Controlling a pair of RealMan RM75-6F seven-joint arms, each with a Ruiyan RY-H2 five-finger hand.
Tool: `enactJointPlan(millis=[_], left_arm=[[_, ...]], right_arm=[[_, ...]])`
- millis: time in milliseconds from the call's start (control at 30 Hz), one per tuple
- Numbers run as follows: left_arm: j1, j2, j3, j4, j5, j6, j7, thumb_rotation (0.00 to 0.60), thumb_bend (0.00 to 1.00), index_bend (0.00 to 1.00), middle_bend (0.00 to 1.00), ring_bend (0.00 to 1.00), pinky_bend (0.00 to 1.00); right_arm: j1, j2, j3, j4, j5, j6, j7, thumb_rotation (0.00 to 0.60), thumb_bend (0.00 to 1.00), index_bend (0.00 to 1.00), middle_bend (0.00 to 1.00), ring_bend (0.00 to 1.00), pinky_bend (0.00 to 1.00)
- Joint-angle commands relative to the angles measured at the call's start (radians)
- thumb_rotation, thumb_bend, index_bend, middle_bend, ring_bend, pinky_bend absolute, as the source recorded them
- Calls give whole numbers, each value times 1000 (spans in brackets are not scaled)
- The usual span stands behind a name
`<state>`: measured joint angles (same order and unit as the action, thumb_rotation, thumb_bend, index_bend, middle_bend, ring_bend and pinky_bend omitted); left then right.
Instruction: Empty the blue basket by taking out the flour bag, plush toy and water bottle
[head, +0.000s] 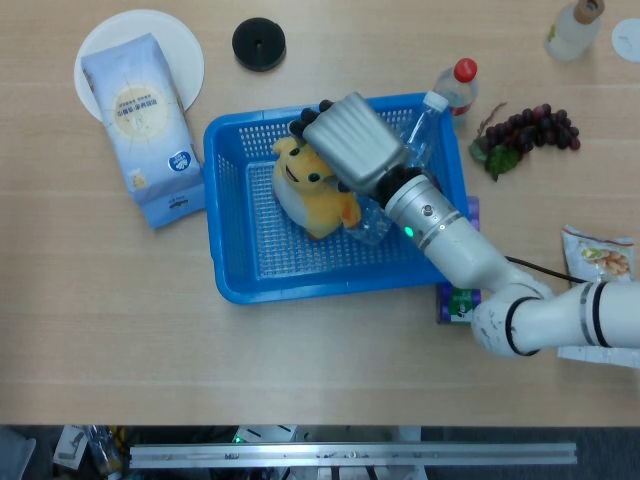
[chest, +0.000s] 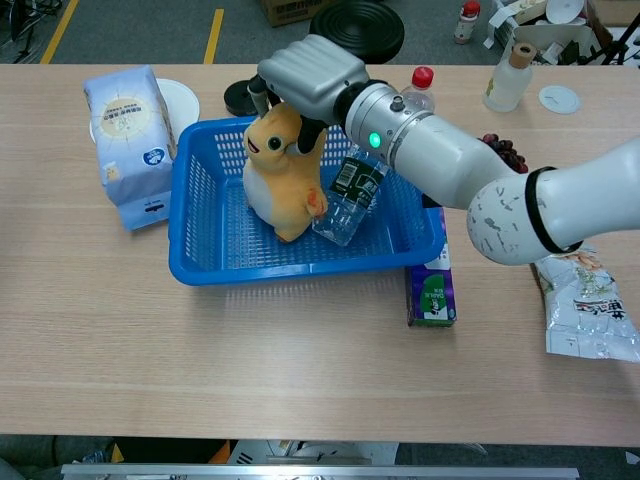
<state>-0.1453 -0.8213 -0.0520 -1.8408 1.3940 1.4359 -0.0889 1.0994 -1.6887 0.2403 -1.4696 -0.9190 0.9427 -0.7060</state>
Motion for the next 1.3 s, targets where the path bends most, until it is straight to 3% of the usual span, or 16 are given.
enactJointPlan(millis=[33,167,533,833,1100,1300], left_arm=[[10,2,7,-8,23,17,14,600,202,0,44,0,257],[1,-9,-4,16,15,1,-3,600,202,0,44,0,257],[-9,-9,-17,10,5,-25,1,600,203,0,44,0,257],[-19,-14,-28,15,-4,-44,-1,600,202,0,44,0,257],[-26,-19,-31,7,-4,-56,12,600,203,0,44,0,257],[-32,-29,-28,1,5,-66,23,600,202,0,44,0,257]], right_arm=[[-30,37,6,-32,-80,32,81,600,294,594,501,511,839],[-68,116,6,-117,-157,79,131,600,294,595,506,516,840],[-272,481,-4,-339,-288,206,360,600,288,595,507,517,840],[-442,704,-51,-365,-358,271,556,600,279,595,507,517,840],[-510,782,-120,-306,-363,183,636,600,262,595,506,517,841],[-532,761,-159,-241,-343,123,597,600,250,531,469,486,792]])
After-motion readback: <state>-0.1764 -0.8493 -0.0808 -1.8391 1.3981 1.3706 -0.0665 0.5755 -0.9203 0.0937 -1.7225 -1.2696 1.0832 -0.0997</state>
